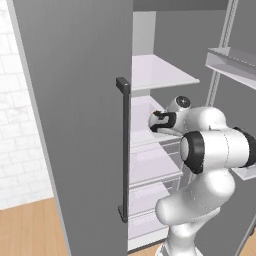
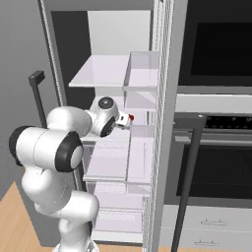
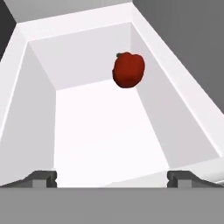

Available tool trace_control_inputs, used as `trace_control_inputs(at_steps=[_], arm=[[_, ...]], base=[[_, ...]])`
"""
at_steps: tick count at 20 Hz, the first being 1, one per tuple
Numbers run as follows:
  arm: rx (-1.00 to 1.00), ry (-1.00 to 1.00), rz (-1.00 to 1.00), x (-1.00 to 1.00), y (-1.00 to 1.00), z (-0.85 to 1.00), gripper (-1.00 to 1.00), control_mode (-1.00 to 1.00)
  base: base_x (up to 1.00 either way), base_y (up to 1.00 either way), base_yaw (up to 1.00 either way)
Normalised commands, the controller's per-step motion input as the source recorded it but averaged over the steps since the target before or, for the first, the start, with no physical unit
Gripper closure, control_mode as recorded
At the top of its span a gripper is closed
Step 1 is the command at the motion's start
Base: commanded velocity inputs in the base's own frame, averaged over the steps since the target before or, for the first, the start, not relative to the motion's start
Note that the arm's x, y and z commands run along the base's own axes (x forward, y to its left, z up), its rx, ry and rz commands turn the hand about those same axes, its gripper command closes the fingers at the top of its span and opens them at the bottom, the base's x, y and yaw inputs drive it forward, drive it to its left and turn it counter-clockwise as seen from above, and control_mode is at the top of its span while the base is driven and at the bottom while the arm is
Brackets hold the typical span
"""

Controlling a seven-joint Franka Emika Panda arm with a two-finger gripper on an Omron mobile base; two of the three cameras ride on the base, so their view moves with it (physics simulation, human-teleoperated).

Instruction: Place one bell pepper and one fish in each tupperware on the nearby counter, to pack two identical lunches.

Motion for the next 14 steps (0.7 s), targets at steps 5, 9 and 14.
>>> trace_control_inputs(at_steps=[5, 9, 14], arm=[[0.0, 0.0, 0.0, 0.54, -0.07, -0.13, -1.0, -1.0], [0.0, 0.0, 0.0, 0.54, -0.02, -0.09, -1.0, -1.0], [0.0, 0.0, 0.0, 0.51, -0.02, -0.11, -1.0, -1.0]], base=[[0.0, 0.0, 0.0], [0.0, 0.0, 0.0], [0.0, 0.0, 0.0]])
